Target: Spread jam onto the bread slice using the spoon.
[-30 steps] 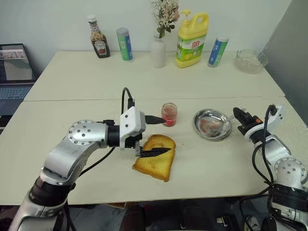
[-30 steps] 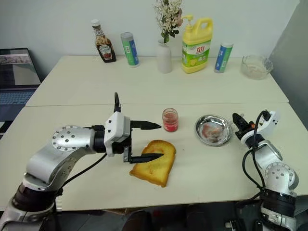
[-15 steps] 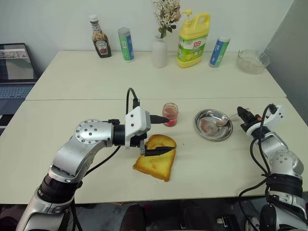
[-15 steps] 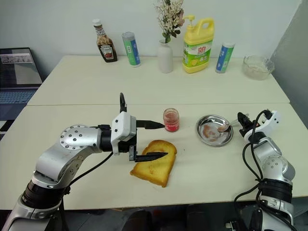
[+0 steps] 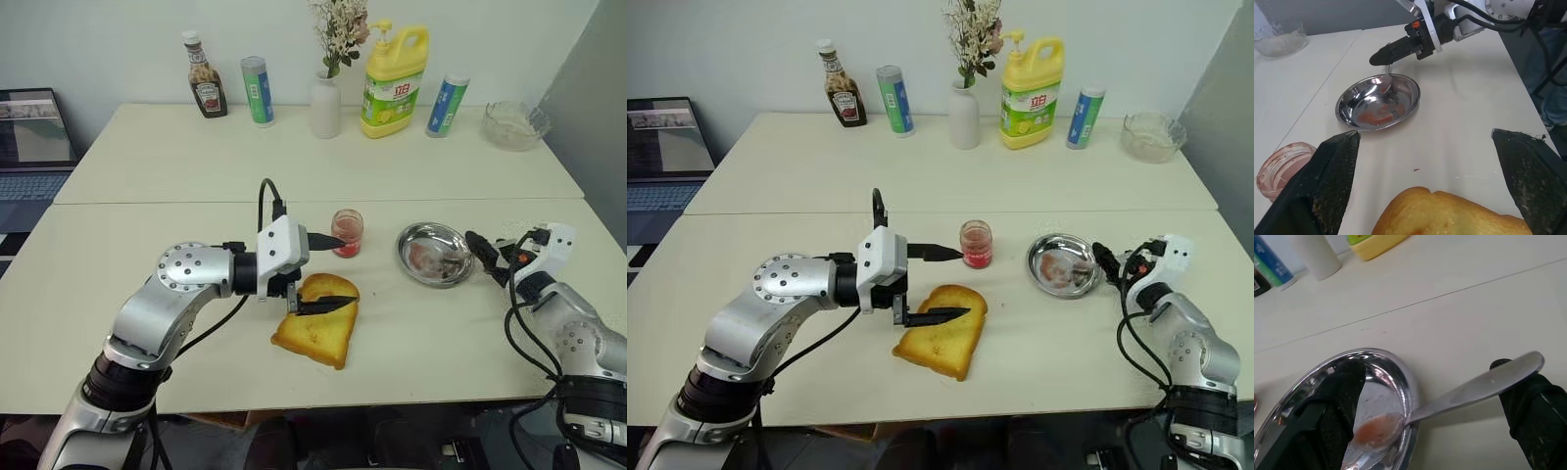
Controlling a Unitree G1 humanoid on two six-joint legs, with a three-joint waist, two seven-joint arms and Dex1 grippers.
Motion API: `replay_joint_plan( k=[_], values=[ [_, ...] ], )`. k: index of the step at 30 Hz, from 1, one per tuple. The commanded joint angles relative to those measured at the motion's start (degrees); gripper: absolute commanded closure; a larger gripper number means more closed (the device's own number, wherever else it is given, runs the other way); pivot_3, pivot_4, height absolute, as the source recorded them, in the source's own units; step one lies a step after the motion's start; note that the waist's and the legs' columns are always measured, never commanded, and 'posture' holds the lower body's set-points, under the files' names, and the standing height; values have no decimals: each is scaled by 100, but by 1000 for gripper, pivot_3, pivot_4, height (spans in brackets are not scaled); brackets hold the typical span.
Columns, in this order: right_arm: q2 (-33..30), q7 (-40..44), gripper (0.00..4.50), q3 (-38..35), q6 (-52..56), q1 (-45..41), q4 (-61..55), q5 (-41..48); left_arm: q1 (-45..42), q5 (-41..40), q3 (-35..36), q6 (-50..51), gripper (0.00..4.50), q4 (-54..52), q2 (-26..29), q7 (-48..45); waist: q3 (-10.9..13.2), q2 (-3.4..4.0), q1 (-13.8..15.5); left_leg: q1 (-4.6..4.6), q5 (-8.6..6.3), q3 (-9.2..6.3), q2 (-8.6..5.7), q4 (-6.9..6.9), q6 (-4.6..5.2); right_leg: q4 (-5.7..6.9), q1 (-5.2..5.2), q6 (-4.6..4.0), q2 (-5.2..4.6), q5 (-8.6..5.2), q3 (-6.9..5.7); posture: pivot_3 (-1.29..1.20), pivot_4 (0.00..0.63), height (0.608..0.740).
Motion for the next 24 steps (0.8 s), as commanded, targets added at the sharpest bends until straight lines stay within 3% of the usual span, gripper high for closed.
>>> replay_joint_plan(
  k=[1,8,13,19,24],
  values=[
    [-187,315,35,120,-307,54,-421,-300,-134,34,-4,-125,0,-33,-45,10,0,0,1,0,0,0,0,1,0,0,0,0,0,0,0,0,150,740],
    [-337,541,35,266,-866,107,-408,-1015,-161,69,-8,-170,0,22,-46,4,0,0,12,1,0,-1,-1,2,0,0,2,0,0,0,-1,0,150,740],
    [-277,268,35,118,-1408,67,-248,-1466,-145,63,28,-200,0,70,-52,22,0,0,16,2,0,-1,0,2,0,1,3,0,0,0,-1,0,150,740],
    [-63,422,35,-91,-1572,33,-623,-1084,-74,-6,231,-155,0,92,-24,118,0,0,23,4,0,0,0,2,-1,2,4,-1,-1,1,0,0,150,740],
    [-429,997,35,-57,-1141,452,-1661,-638,255,164,768,7,0,224,404,398,0,1,25,10,0,-2,1,-1,-1,4,7,-1,0,0,-1,0,150,740]
  ],
)
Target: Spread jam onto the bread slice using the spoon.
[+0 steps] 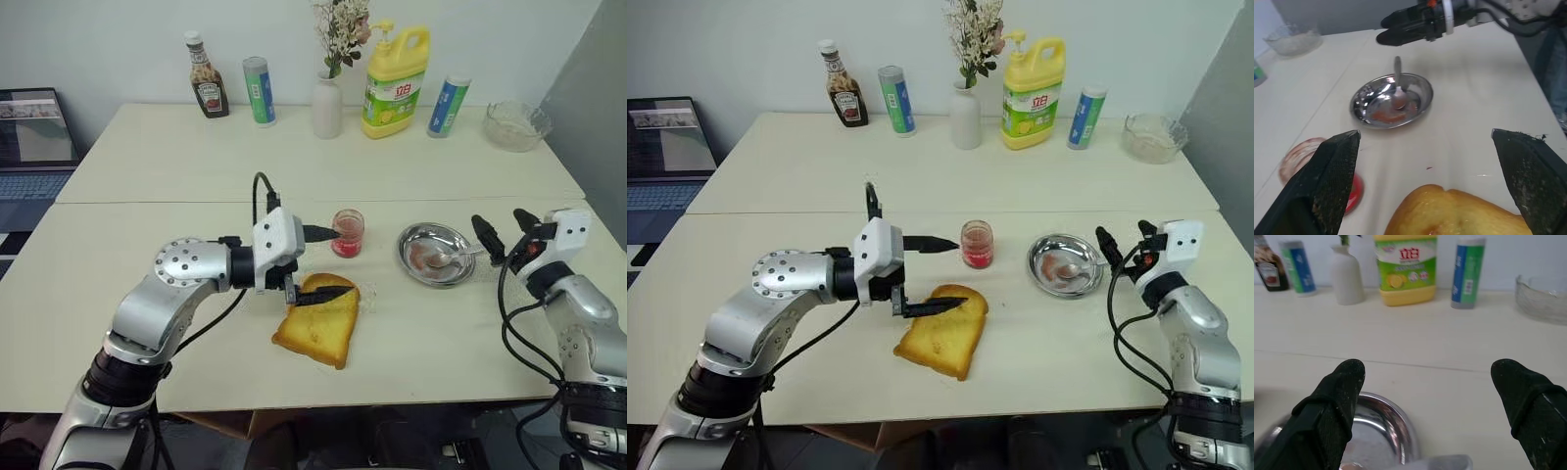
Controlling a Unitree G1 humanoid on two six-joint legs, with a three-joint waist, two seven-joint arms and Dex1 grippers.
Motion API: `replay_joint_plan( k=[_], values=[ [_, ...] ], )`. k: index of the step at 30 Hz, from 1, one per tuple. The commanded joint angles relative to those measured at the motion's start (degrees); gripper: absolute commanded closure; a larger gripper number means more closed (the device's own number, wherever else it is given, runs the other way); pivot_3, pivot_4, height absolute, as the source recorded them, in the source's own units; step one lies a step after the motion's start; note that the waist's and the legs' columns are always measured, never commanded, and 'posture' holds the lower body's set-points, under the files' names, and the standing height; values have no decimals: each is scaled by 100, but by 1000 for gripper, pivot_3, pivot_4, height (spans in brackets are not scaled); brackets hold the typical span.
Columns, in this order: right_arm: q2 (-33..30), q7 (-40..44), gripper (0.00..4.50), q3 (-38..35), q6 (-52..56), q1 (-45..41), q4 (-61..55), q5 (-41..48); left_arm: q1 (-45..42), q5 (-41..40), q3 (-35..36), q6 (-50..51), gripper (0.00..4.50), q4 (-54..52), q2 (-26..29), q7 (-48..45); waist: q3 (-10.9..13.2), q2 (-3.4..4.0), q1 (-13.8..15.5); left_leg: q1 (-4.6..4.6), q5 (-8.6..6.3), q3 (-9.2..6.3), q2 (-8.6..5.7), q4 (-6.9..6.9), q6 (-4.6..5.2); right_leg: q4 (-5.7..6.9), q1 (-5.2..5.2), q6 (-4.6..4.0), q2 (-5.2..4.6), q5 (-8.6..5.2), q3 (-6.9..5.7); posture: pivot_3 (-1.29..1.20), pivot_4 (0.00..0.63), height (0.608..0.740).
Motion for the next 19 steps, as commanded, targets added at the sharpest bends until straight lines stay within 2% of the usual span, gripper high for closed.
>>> replay_joint_plan(
  k=[1,4,7,10,14,19],
  values=[
    [-454,543,35,-149,336,398,-1034,412,339,234,562,39,0,108,484,186,0,0,3,1,0,-2,0,-1,0,0,1,0,0,0,-1,0,150,740],
    [-769,864,35,-184,560,753,-1455,590,645,339,766,-56,0,238,773,197,0,0,9,9,0,-1,0,-4,0,-2,7,0,-1,-1,-2,0,150,740],
    [-1515,1765,35,-450,1097,1621,-2286,1129,1324,454,1150,-165,0,421,1297,-82,1,1,41,11,0,3,-5,-2,0,-3,12,6,-10,-4,-1,0,150,740],
    [-2106,2408,35,-796,1320,2362,-2611,1308,1853,606,1353,-456,0,618,1644,-246,1,-1,52,15,-1,4,-2,-8,1,-5,12,3,-11,-6,-3,0,150,740],
    [-2544,2987,35,-1275,1353,3047,-2675,1211,2072,623,1521,-789,0,928,1737,-375,3,-11,68,18,-1,7,-6,0,1,-5,18,26,-16,-18,-3,0,150,740],
    [-2631,3132,35,-1451,1316,3148,-2613,1141,2010,605,1493,-892,0,1038,1675,-449,1,-16,70,25,0,13,-6,10,1,-5,25,30,-17,-9,1,0,150,740]
  ],
)
